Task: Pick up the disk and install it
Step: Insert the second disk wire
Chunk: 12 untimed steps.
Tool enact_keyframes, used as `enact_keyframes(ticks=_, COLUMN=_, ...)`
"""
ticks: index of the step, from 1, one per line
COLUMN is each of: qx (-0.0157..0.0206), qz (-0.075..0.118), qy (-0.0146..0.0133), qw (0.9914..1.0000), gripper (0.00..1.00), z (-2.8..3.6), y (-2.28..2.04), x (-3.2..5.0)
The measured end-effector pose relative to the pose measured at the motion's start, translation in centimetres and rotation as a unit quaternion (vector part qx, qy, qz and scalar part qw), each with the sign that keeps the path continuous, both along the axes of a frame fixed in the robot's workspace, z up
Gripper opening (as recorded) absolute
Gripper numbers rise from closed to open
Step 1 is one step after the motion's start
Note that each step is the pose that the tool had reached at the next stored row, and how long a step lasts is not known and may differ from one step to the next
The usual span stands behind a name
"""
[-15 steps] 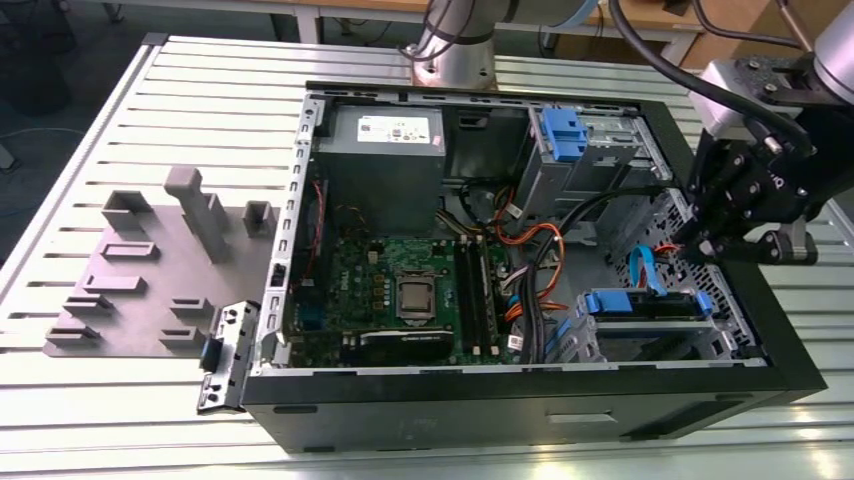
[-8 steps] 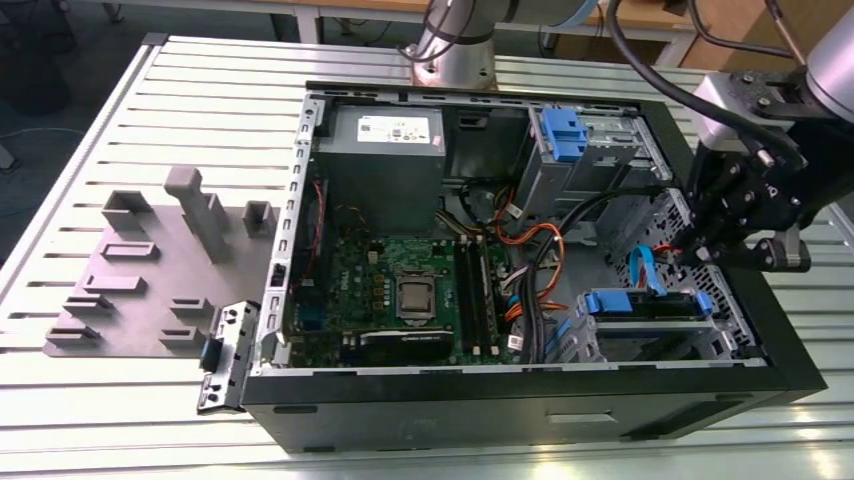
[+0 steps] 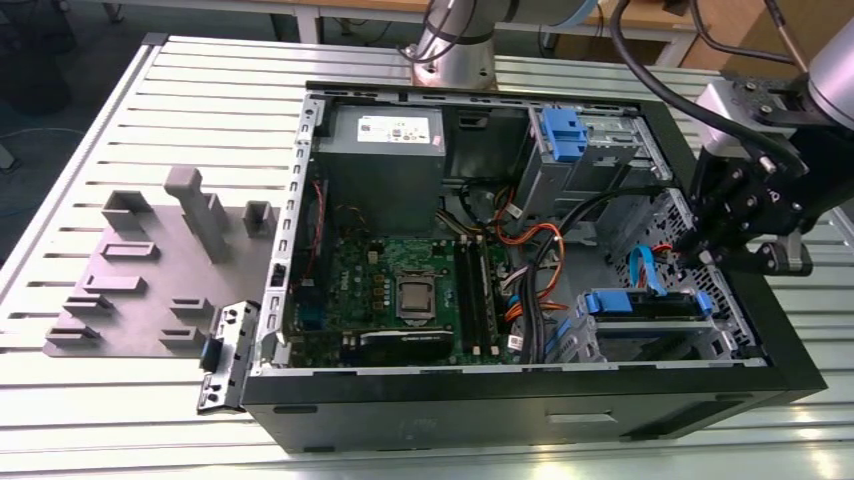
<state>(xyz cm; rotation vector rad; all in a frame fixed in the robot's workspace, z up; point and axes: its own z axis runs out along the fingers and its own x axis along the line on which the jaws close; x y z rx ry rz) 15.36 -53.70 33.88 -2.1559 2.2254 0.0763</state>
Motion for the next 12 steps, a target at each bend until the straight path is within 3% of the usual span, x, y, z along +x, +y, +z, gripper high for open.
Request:
enact_keyframes(ticks=8, qx=0.0, qz=-0.001, qy=0.0, qw=1.0, gripper=0.24, z=-0.02, y=0.0, x=0.23)
enact_keyframes(ticks=10, qx=-0.0001, qz=-0.001, qy=0.0, qw=1.0, gripper=0.17, z=-0.01, y=0.0, x=0.24)
enact_keyframes(ticks=12, qx=0.0, qz=-0.001, qy=0.0, qw=1.0, gripper=0.17, z=-0.02, y=0.0, x=0.26)
